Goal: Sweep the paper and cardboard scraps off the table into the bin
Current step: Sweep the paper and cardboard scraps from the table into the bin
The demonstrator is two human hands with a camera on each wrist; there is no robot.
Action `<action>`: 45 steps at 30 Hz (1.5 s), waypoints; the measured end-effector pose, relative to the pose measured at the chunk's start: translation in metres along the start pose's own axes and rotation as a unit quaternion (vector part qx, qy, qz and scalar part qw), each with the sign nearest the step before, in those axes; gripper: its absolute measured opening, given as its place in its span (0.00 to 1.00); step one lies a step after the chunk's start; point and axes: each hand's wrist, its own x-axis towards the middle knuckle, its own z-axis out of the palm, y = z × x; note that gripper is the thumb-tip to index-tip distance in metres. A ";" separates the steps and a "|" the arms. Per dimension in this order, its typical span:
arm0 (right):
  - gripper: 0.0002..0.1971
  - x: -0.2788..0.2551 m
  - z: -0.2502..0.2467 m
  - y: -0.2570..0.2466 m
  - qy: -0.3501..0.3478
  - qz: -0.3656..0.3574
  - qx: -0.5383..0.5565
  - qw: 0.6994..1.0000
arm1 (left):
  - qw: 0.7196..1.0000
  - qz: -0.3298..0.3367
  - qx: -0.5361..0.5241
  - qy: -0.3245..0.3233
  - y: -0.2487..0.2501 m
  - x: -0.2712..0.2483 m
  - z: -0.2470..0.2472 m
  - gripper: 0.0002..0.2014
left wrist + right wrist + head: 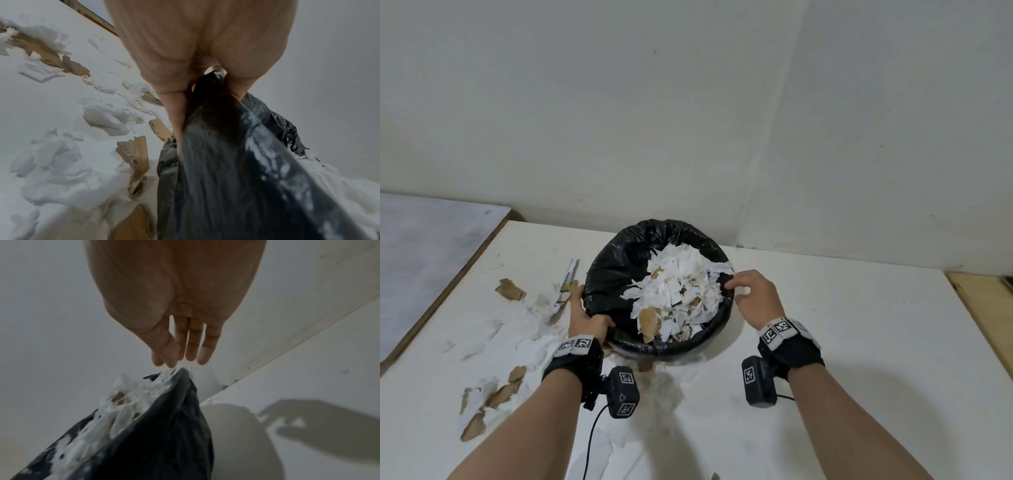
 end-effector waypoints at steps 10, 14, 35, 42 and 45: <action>0.15 -0.050 0.020 0.077 -0.104 0.150 -0.110 0.977 | 1.000 0.003 0.023 -0.004 -0.013 -0.006 0.003 0.47; 0.27 -0.077 0.051 0.094 -0.204 0.165 -0.166 0.951 | 1.000 -0.007 0.025 -0.003 -0.023 -0.005 0.007 0.47; 0.31 -0.121 0.089 0.070 -0.291 0.054 -0.292 0.910 | 0.999 -0.020 0.012 -0.022 -0.038 -0.021 -0.006 0.46; 0.16 -0.126 0.090 0.079 -0.262 0.004 -0.340 0.903 | 0.999 -0.015 0.020 -0.024 -0.037 -0.022 -0.009 0.48; 0.19 -0.124 0.092 0.079 -0.251 0.001 -0.344 0.905 | 1.000 -0.009 0.018 -0.024 -0.038 -0.024 -0.010 0.47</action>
